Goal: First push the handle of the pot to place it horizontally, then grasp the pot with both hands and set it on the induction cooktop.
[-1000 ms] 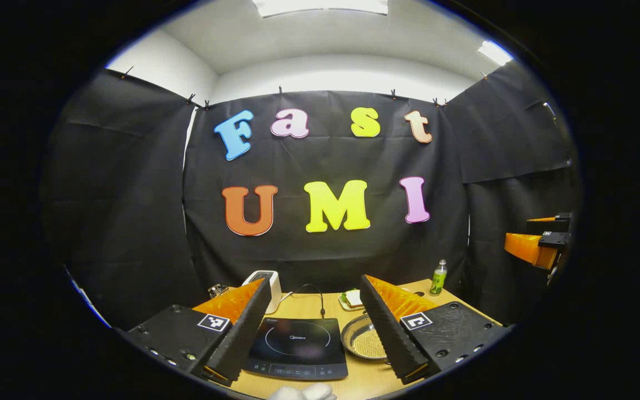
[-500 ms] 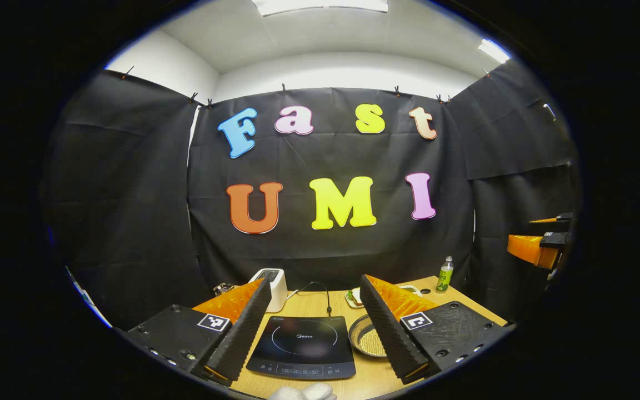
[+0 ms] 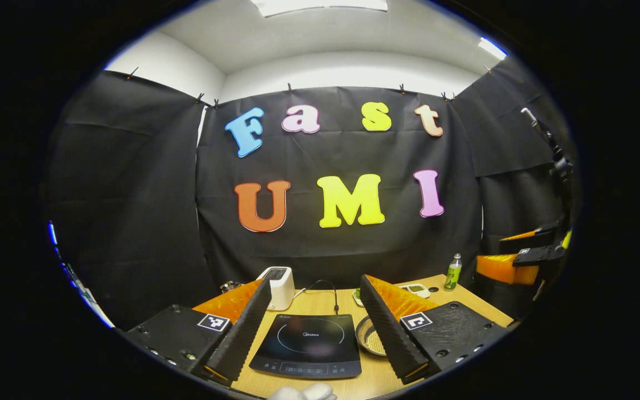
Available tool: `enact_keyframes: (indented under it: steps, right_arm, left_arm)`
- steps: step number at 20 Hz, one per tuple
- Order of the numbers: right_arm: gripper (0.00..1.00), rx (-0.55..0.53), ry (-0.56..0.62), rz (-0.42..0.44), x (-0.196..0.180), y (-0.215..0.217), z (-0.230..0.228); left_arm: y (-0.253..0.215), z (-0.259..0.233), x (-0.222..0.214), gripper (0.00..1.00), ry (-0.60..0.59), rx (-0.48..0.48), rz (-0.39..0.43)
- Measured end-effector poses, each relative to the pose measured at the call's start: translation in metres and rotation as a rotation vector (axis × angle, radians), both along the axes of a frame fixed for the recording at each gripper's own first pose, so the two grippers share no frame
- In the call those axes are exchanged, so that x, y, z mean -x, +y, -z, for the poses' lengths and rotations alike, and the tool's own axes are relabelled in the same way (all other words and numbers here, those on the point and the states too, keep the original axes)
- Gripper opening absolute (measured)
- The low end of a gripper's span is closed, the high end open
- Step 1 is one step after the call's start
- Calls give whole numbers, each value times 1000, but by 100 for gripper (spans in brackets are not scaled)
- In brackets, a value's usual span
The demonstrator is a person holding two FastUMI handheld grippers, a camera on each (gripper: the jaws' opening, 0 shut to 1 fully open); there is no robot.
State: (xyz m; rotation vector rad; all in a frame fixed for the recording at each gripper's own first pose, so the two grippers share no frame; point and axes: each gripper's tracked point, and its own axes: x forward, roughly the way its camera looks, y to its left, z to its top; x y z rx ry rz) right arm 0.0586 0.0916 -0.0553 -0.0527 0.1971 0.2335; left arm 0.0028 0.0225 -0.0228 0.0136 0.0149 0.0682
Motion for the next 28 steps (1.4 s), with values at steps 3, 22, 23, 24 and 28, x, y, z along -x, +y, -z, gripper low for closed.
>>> enact_keyframes:
  steps: [3,22,23,24,28]
  right_arm:
    - [77,-3,84,-101,-8,40,25]
    - [4,98,674,-235,-19,107,275]
    - [4,107,697,-234,-21,106,283]
    - [0,117,708,-229,-22,105,288]
    - [0,126,741,-211,-27,101,305]
  left_arm:
    - [4,6,5,96,7,-11,-9]
    - [29,41,20,96,46,13,-55]
    - [29,42,20,96,47,20,-56]
    - [32,43,20,96,52,25,-58]
    - [38,46,21,96,63,25,-69]
